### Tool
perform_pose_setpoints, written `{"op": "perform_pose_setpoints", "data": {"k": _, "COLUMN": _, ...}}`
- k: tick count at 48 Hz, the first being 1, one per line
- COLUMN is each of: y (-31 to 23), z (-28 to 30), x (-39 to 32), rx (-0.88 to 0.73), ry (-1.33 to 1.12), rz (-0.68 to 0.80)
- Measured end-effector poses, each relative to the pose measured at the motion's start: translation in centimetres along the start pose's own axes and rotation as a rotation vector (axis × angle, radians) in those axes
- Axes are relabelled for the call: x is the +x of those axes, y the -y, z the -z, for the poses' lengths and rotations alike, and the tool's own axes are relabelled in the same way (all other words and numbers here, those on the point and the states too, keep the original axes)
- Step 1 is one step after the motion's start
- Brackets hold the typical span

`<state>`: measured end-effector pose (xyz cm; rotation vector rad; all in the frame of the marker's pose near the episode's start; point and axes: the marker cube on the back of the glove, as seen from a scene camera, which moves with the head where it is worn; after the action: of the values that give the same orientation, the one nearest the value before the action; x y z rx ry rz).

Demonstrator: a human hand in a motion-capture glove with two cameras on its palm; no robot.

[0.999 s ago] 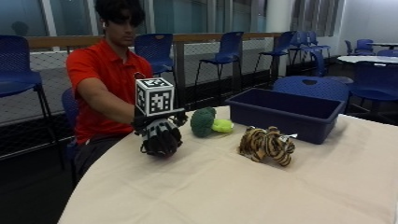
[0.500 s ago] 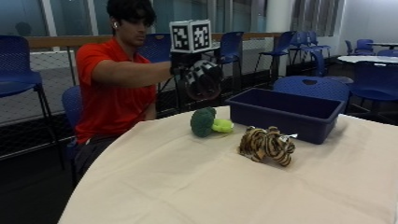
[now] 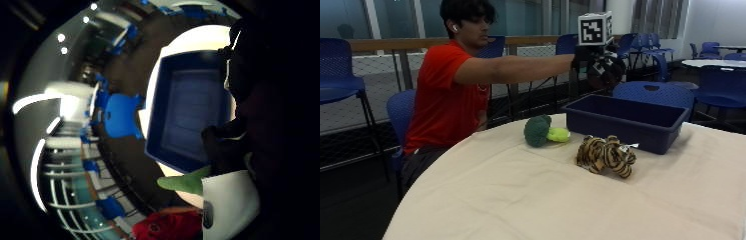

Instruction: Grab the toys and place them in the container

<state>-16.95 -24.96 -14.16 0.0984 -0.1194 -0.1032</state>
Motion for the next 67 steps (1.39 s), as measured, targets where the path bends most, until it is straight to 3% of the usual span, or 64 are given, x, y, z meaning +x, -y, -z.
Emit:
{"op": "perform_pose_setpoints", "data": {"k": 13, "y": 1.3, "z": -5.4, "x": -5.3, "rx": 0.017, "ry": -0.076, "rz": 0.212}}
{"op": "perform_pose_setpoints", "data": {"k": 18, "y": 0.7, "z": -6.0, "x": -6.2, "rx": -0.064, "ry": 0.134, "rz": 0.217}}
{"op": "perform_pose_setpoints", "data": {"k": 22, "y": 0.0, "z": -6.0, "x": -5.9, "rx": -0.113, "ry": 0.165, "rz": 0.218}}
{"op": "perform_pose_setpoints", "data": {"k": 32, "y": -2.8, "z": -5.2, "x": -1.5, "rx": -0.087, "ry": 0.023, "rz": 0.239}}
{"op": "perform_pose_setpoints", "data": {"k": 49, "y": -9.6, "z": -5.0, "x": 8.4, "rx": -0.091, "ry": 0.05, "rz": 0.18}}
{"op": "perform_pose_setpoints", "data": {"k": 67, "y": -17.0, "z": -9.0, "x": 12.9, "rx": -0.15, "ry": -0.013, "rz": 0.188}}
